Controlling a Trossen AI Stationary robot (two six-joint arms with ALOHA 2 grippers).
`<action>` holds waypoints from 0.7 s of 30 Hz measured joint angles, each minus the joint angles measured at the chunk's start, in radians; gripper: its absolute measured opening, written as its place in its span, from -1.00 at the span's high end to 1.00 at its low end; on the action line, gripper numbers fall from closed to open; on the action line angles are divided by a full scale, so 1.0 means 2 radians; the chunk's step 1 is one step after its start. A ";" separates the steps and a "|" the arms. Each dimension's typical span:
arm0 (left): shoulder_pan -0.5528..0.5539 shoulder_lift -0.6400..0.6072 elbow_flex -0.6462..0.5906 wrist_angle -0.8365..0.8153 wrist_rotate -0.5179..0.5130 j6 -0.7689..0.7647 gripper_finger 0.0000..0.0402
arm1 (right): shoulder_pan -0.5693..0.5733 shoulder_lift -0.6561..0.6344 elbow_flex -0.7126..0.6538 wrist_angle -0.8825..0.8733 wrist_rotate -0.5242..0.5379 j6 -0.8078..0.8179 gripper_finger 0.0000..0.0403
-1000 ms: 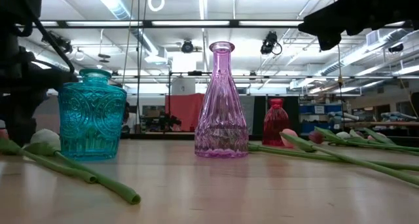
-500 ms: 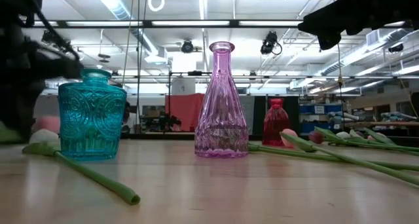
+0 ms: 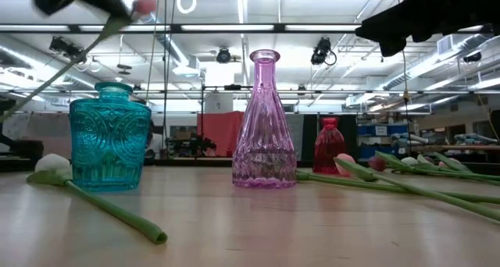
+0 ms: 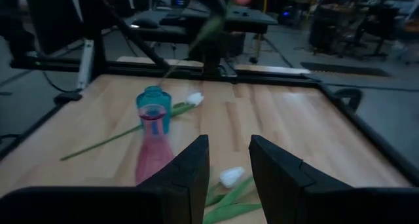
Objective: Sort flowers into vase by color
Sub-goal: Put the bottom left pink tulip into the pink vase
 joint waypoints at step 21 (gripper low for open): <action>0.112 0.091 0.088 0.539 0.122 0.659 0.95 | -0.034 0.018 -0.023 0.049 0.031 0.063 0.39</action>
